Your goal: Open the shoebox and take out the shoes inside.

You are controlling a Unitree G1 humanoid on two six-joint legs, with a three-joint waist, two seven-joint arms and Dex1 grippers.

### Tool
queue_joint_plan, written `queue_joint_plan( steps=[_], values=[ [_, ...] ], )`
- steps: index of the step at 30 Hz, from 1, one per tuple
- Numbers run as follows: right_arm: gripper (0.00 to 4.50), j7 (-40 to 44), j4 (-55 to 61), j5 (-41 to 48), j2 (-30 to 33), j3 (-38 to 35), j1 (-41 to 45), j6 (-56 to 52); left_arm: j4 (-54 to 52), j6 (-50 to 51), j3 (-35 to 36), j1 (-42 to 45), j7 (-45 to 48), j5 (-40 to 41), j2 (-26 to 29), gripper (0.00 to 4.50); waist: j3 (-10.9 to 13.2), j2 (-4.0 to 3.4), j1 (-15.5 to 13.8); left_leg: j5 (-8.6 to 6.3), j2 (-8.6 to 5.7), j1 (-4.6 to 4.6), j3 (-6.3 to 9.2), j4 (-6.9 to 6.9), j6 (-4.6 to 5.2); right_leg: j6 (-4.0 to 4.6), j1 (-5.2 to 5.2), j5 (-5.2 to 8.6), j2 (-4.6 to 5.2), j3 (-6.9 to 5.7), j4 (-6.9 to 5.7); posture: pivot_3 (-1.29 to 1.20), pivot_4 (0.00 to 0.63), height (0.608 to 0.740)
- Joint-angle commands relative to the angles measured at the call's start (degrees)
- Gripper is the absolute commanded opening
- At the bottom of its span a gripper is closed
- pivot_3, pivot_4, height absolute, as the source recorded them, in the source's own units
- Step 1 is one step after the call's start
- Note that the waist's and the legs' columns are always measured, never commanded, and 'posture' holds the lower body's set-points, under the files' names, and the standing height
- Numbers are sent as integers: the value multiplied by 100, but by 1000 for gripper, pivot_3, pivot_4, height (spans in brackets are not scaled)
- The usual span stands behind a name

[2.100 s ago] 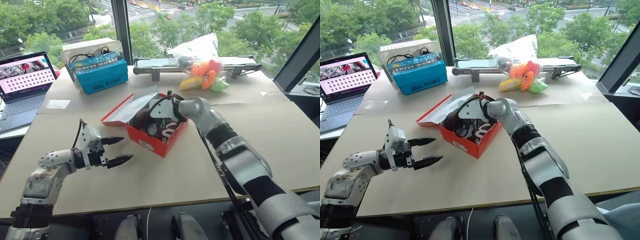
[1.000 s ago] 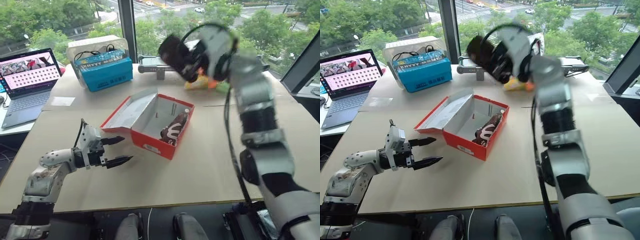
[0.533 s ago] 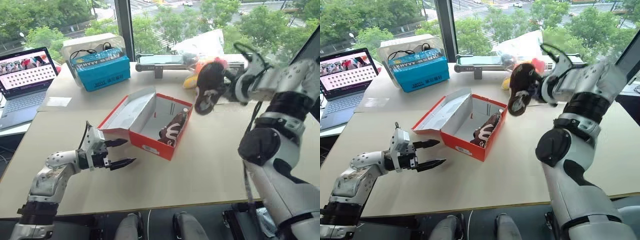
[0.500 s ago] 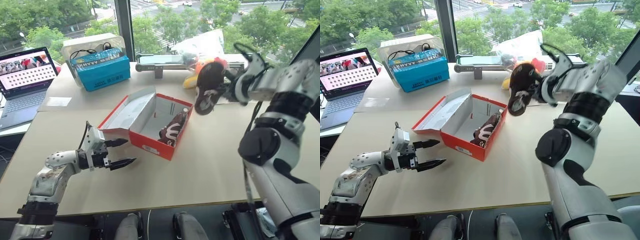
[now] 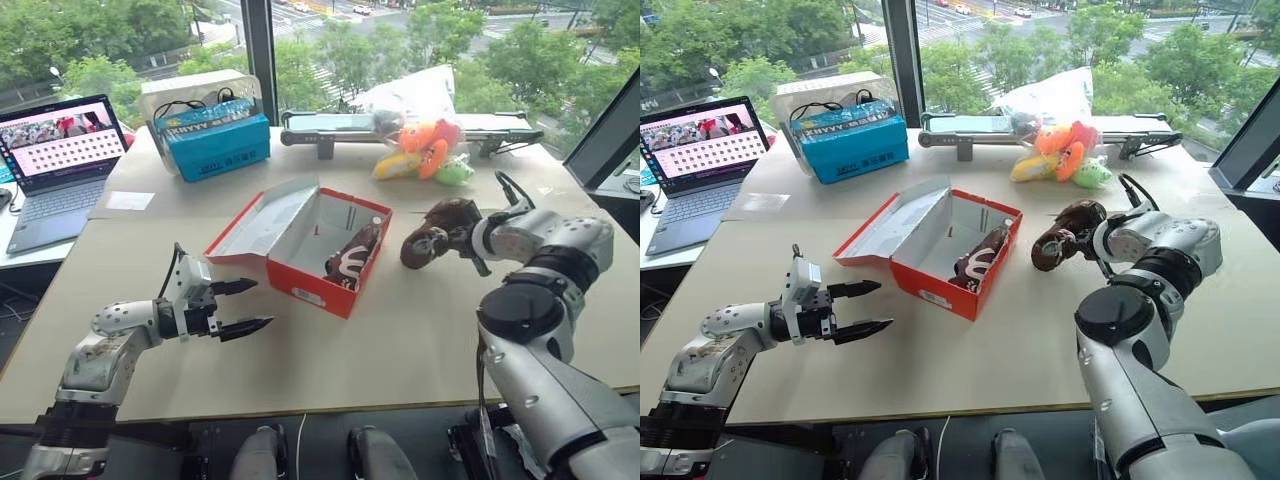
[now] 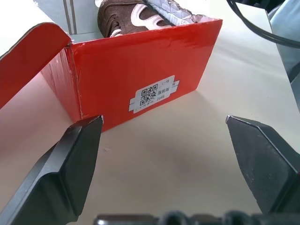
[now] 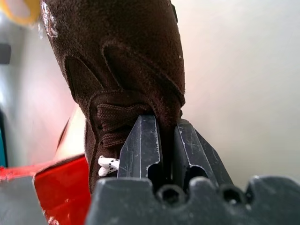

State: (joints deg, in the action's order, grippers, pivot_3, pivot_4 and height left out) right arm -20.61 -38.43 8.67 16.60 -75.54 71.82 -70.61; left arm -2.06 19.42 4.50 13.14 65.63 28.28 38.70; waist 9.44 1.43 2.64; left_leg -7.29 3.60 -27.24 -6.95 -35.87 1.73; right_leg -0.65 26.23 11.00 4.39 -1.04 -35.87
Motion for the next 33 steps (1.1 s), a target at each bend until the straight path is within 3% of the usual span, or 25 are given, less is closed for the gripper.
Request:
queue_joint_plan(
  steps=[1,5,7,13,19,23,28,31,33],
  values=[
    [4,-407,-475,507,260,-180,-248,941,-182,-47,27,28,-7,0,48,4500,-1,2,6,0,0,5,1,-1,0,-3,-4,1,-1,0,0,0,150,736],
    [4,-686,-903,1047,430,-214,-391,1466,-241,-13,23,7,-23,11,50,4500,-2,3,14,1,1,11,4,-1,1,-27,-9,-3,-1,2,6,0,150,736],
    [929,-768,-1001,1307,508,-146,-457,1743,-270,11,28,-6,-34,19,53,4500,-2,3,11,1,2,14,5,-1,1,-30,-10,-10,1,1,8,0,150,736],
    [2901,-758,-833,1871,560,478,-347,1639,-320,52,41,-30,-52,30,66,4500,-1,1,11,0,1,10,9,1,1,-28,-5,-12,7,-5,12,0,150,736],
    [2901,-1002,429,2033,402,1407,-226,1070,-358,95,30,-30,-71,44,58,4500,6,-15,5,3,10,-1,10,9,6,-8,9,-3,-7,-1,8,0,150,736],
    [2901,-697,1453,2085,511,2436,-193,213,-352,103,12,-7,-71,49,46,4500,6,-16,2,12,7,-4,8,9,20,13,8,5,-9,5,3,0,150,736],
    [2901,812,2569,2154,1085,4636,-585,-628,-344,105,-15,20,-86,51,30,4500,6,-17,0,25,2,-5,0,12,67,14,8,22,-2,10,8,0,150,736],
    [2901,3291,4144,2252,2347,7455,-942,-278,-342,110,-42,28,-100,54,16,4500,10,-24,-16,17,2,-7,0,14,55,21,12,27,1,10,8,0,150,736],
    [2901,5028,5249,2237,3139,8695,-1157,493,-344,119,-78,37,-98,63,-2,4500,14,-30,-13,-1,3,-7,-3,14,28,19,17,28,3,14,7,0,150,736]
  ],
)
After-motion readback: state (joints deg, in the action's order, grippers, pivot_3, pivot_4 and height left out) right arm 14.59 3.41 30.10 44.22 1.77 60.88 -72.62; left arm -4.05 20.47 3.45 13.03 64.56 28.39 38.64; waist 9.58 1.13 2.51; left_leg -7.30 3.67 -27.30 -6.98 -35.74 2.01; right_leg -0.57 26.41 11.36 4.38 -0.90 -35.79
